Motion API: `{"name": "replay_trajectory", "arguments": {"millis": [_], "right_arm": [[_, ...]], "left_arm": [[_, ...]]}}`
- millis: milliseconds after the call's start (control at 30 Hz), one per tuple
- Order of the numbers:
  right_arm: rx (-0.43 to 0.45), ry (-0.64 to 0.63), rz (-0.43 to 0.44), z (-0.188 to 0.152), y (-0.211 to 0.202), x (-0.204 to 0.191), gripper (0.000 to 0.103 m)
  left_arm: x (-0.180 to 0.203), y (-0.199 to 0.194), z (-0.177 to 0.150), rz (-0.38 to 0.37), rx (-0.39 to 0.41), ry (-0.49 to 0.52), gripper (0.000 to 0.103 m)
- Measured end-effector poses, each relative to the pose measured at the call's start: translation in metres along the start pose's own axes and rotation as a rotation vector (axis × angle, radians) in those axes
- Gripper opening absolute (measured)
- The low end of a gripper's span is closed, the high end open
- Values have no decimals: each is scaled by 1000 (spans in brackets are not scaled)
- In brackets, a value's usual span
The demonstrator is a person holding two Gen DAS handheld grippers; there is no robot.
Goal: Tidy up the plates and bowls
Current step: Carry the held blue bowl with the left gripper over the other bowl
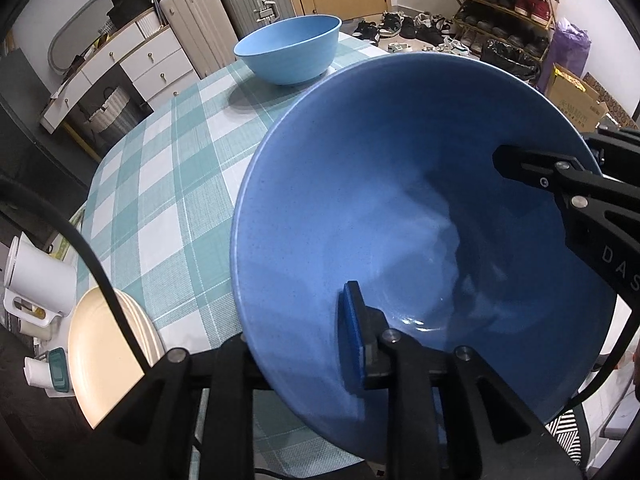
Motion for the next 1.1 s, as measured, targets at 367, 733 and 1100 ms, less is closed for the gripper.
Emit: {"name": "replay_trajectory", "arguments": {"millis": [367,733,1100], "right_arm": [[-32,42,9,2,-2,2,11],[-89,57,23,4,0,1,12],[-109,83,49,-7,7,3,12]], "left_arm": [[-1,-2,0,-17,-4,-21,25],[-3,-4,2,34,-23,-17,25],[-8,-6,5,13,-38,0,25]]}}
Point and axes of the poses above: each gripper's, at about its wrist camera, not at the fingertips, and y roughly the way its jaws point, x to its right, z to its top, the point moved 2 cm from there along y, roughly the way its jaws point, and after that the axes turned 12 degrees about x, right-handed, at the moved point
